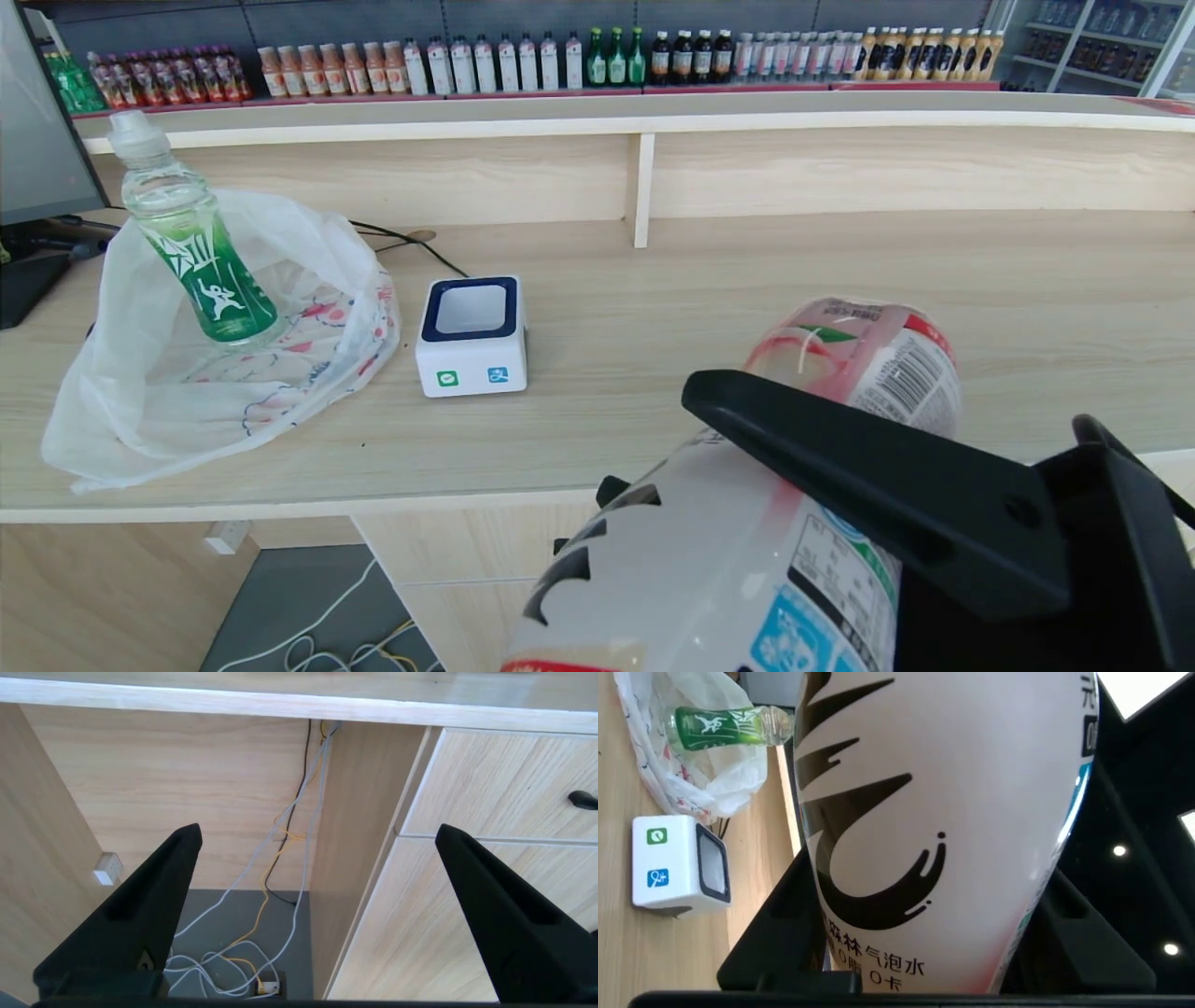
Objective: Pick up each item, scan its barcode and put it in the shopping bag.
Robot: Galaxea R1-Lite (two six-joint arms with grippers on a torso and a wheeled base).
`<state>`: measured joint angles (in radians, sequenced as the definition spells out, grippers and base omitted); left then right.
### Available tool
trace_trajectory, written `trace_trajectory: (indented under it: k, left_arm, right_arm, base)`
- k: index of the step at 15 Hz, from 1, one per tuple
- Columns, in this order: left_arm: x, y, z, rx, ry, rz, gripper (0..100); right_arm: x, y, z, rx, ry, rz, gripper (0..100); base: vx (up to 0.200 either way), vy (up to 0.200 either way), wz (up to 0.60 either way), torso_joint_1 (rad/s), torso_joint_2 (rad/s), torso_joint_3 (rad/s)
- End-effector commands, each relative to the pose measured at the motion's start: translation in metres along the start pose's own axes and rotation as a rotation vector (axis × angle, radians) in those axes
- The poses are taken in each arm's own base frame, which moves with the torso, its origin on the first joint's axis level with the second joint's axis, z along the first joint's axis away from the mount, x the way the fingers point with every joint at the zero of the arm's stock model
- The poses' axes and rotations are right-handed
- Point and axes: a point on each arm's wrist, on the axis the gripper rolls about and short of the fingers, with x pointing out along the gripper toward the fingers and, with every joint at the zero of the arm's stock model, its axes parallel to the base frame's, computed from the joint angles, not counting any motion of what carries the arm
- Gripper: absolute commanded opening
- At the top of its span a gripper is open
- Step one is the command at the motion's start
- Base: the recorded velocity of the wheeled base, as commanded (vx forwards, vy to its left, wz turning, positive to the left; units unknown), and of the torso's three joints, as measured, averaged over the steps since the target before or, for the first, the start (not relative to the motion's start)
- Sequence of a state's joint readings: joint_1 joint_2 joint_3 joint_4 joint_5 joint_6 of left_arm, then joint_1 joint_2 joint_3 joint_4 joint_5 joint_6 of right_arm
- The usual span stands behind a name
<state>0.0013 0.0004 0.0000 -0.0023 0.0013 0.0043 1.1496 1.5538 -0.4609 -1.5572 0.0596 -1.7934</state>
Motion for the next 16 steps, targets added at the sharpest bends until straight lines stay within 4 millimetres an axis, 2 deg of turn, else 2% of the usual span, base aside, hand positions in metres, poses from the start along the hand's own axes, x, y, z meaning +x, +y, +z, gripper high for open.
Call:
trace_trajectory:
  k: [1,3,7,15,16]
  left_arm:
    - [0.000,0.000,0.000,0.000,-0.001,0.001,100]
    - [0.000,0.000,0.000,0.000,-0.001,0.001,100]
    - [0.000,0.000,0.000,0.000,-0.001,0.001,100]
    - [0.000,0.000,0.000,0.000,-0.001,0.001,100]
    - [0.000,0.000,0.000,0.000,-0.001,0.001,100]
  right_arm:
    - [-0.001,0.006,0.002,0.019,-0.001,0.020,0]
    - [0.001,0.005,0.001,0.044,0.005,0.013,0]
    - [-0.003,0.011,0.002,0.221,0.005,0.042,0]
    - [-0.022,0.033,0.005,0.761,0.047,0.162,0]
    - [-0.028,0.034,0.004,0.877,0.066,0.173,0]
  base:
    - [0.000,0.000,0.00,0.000,0.00,0.000]
    - [0.000,0.000,0.00,0.000,0.00,0.000]
    - [0.000,0.000,0.00,0.000,0.00,0.000]
    - [0.000,0.000,0.00,0.000,0.00,0.000]
    - [0.000,0.000,0.00,0.000,0.00,0.000]
